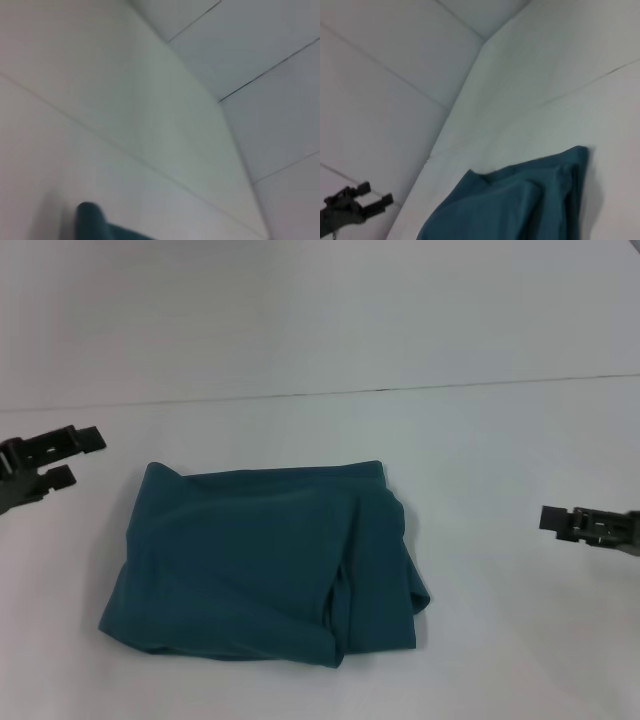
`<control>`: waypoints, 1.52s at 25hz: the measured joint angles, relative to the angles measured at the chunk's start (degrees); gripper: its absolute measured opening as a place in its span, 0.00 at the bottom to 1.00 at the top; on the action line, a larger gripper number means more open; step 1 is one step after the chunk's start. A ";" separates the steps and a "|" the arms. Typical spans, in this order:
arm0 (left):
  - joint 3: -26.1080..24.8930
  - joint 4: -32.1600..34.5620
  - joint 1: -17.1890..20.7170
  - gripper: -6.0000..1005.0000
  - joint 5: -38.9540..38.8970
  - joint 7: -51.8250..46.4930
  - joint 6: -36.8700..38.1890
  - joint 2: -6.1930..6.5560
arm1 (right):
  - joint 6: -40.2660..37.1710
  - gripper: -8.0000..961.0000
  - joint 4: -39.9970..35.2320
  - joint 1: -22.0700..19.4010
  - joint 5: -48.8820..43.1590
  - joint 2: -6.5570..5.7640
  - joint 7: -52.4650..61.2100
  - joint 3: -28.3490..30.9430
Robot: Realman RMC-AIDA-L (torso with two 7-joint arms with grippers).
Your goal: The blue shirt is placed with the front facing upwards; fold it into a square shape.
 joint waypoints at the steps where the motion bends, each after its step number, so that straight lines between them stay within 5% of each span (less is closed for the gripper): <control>1: -0.24 -0.06 0.45 0.68 -0.86 0.82 0.49 0.00 | -0.61 0.95 -0.13 1.10 -1.42 -0.51 1.10 -0.21; 8: -4.89 -1.77 1.45 0.91 0.13 10.45 10.21 0.56 | -4.37 0.95 -0.93 12.89 -13.62 -3.69 10.18 -1.84; 11: -6.09 -2.03 2.24 0.93 0.87 14.31 13.52 0.65 | -3.97 0.95 -3.14 17.69 -18.70 -3.73 14.99 -2.05; 24: -19.39 -3.21 3.97 0.94 1.63 13.64 13.45 0.83 | 7.10 0.95 -0.02 28.78 -26.86 1.73 28.03 -10.18; 38: -19.60 -5.41 3.89 0.94 1.16 14.00 11.06 0.43 | 21.58 0.95 9.18 31.12 -26.66 7.86 30.86 -13.19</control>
